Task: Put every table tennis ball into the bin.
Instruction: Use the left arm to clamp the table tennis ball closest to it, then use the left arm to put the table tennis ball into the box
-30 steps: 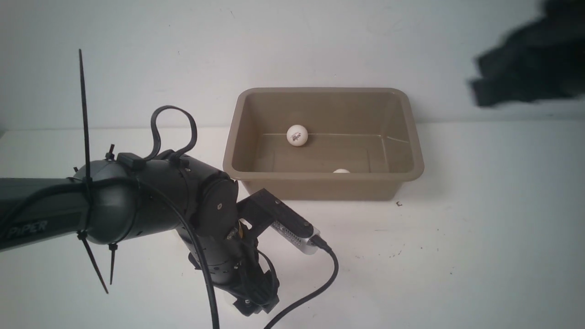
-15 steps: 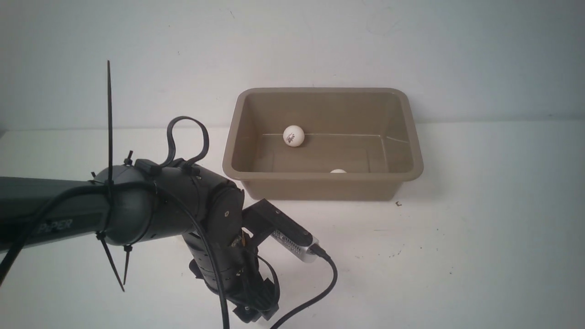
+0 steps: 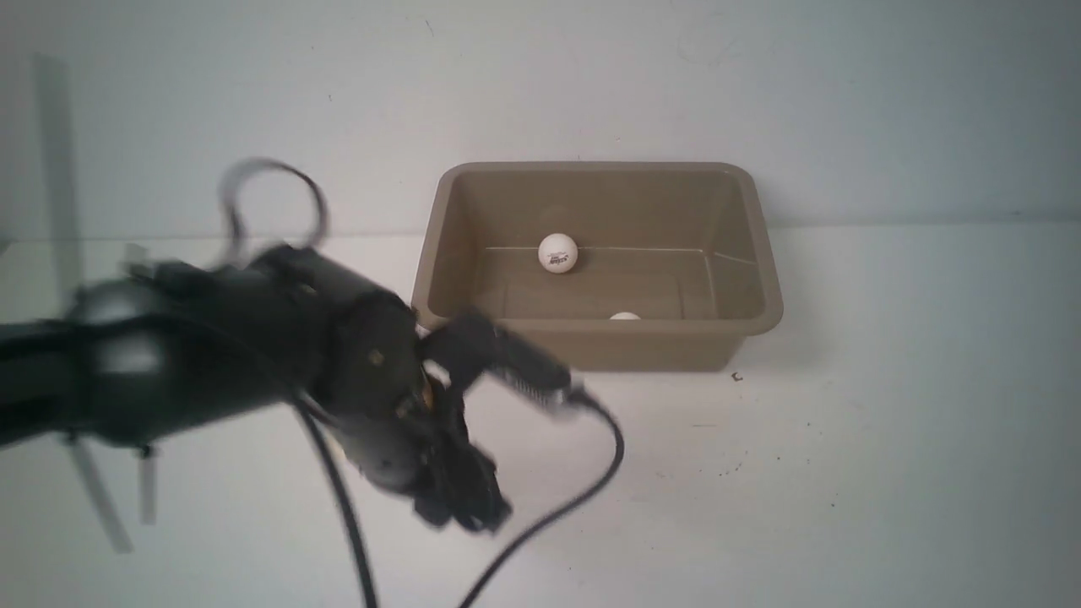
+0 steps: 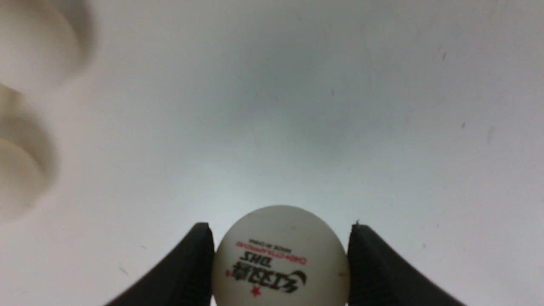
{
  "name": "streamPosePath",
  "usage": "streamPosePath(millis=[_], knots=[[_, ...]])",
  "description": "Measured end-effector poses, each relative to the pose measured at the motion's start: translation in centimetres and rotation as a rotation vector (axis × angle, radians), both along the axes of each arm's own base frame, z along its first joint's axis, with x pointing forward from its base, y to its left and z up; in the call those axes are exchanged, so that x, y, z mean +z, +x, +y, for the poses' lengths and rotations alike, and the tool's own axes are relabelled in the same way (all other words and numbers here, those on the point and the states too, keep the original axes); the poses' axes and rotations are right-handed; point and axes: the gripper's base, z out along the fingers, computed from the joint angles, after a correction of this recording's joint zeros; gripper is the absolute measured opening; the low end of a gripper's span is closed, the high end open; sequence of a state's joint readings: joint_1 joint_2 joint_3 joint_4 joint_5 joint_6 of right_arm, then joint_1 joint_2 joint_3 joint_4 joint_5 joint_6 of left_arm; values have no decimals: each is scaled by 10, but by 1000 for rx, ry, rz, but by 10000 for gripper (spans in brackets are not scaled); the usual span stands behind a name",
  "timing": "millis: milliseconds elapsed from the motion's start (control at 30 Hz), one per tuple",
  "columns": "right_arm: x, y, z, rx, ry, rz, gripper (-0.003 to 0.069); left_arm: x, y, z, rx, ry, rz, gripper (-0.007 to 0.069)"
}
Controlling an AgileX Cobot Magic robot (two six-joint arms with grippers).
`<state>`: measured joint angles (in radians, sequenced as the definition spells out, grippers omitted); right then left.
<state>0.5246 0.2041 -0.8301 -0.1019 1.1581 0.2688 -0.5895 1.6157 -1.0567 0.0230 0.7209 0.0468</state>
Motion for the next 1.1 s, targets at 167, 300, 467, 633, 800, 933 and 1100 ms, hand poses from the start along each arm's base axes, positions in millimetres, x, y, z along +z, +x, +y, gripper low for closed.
streamPosePath(millis=[167, 300, 467, 633, 800, 933, 1100], knots=[[-9, 6, 1, -16, -39, 22, -13, 76, 17, -1, 39, -83, -281, 353], [-17, 9, 5, -3, -38, 47, -13, 88, 49, -16, 49, -52, -353, 353], [-19, 10, 10, 34, -14, 47, -13, 59, 91, -41, 52, 14, -302, 353], [-17, 10, 12, 55, 8, 33, -13, 30, 120, -60, 26, 56, -265, 353], [-17, 9, 14, 68, 24, 38, -13, 16, 135, -66, 17, 47, -224, 364], [-17, 9, 15, 77, 33, 41, -13, 16, 141, -58, 47, 24, -203, 477], [-17, 9, 15, 79, 29, 38, -13, 40, 138, -36, 85, 52, -194, 562]])
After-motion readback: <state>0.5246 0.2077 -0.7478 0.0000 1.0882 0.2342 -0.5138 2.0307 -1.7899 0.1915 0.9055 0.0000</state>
